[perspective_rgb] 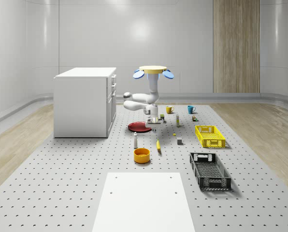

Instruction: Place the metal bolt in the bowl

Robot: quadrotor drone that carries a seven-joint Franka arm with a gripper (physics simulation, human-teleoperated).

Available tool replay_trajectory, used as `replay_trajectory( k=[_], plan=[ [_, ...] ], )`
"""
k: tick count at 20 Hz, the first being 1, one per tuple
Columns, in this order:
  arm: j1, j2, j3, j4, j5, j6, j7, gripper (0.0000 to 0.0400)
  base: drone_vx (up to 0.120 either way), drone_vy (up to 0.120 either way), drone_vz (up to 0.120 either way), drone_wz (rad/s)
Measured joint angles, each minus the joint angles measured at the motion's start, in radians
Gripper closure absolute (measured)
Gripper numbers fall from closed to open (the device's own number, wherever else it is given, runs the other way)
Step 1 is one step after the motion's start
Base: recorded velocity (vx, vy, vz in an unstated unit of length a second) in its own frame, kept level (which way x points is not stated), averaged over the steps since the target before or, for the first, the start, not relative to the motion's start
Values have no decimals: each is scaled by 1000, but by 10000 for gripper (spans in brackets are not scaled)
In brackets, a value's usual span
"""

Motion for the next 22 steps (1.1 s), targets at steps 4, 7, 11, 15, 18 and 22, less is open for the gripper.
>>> replay_trajectory(
  k=[4, 7, 11, 15, 18, 22],
  plan=[
    [-1, -4, 1, 0, 2, 3, 1, 300, 120, -40, 0, 0],
    [-2, -6, 1, 0, 3, 6, 1, 300, 120, -67, 0, 0],
    [-3, -9, 1, 0, 4, 9, 2, 300, 120, -70, 0, 0],
    [-3, -12, 2, 1, 5, 12, 3, 300, 120, -60, 0, 0],
    [-4, -15, 2, 1, 6, 14, 3, 300, 120, -93, 0, 0],
    [-5, -17, 3, 1, 7, 16, 4, 300, 120, -80, 0, 0]
  ],
)
